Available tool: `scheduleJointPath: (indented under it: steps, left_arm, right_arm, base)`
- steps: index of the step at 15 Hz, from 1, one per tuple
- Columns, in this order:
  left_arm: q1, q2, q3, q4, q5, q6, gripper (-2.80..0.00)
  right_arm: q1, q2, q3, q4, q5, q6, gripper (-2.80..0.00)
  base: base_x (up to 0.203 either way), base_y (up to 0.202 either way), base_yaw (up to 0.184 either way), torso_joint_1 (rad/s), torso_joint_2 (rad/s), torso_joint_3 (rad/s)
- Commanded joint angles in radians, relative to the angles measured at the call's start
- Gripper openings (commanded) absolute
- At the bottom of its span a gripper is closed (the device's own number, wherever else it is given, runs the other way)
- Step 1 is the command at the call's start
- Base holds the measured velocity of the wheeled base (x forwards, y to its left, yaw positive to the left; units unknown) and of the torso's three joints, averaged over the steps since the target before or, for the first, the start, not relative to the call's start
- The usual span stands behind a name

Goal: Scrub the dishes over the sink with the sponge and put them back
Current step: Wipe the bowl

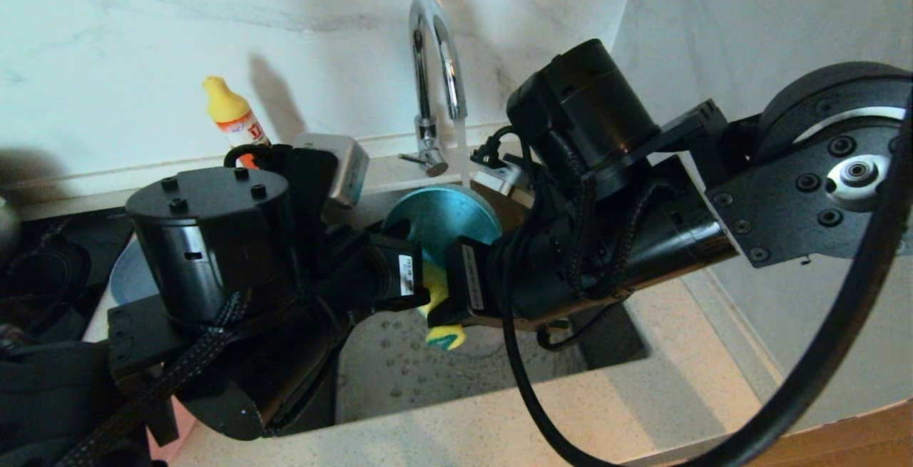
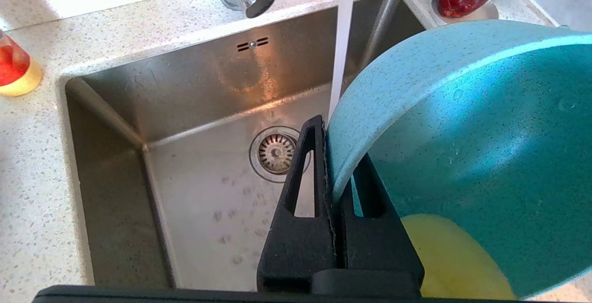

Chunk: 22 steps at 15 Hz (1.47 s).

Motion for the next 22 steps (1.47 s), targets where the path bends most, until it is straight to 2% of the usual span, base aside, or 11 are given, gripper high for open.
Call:
scheduleJointPath:
  steps: [1,6,12,15,22]
  left_arm:
    - [0.0,0.003,0.003,-0.005,0.004,-0.003,-2.8]
    - [0.013,0.0,0.007,-0.005,0.004,-0.006,-2.8]
    - [0.013,-0.006,0.013,-0.005,0.005,-0.01,-2.8]
    - [0.014,-0.005,0.026,-0.005,0.005,-0.036,-2.8]
    - [0.018,-0.006,0.029,-0.005,0.004,-0.037,-2.8]
  right_arm:
    - [-0.008,-0.004,0.001,0.004,0.001,0.007,-2.8]
    - [-0.094,-0.076,0.001,0.014,0.003,0.002,-2.8]
    - [-0.132,-0.108,0.006,0.015,0.002,0.001,-2.8]
    - [-0.158,-0.099,-0.006,0.006,0.004,-0.015,-2.8]
    - [-0.211,-0.112,-0.075,0.015,0.01,-0.018,-2.8]
  base:
    - [0.0,0.0,0.0,0.0,0.0,0.0]
    - [0.0,0.0,0.0,0.0,0.0,0.0]
    - [0.0,0.0,0.0,0.0,0.0,0.0]
    - [0.0,0.0,0.0,0.0,0.0,0.0]
    - [0.0,0.0,0.0,0.0,0.0,0.0]
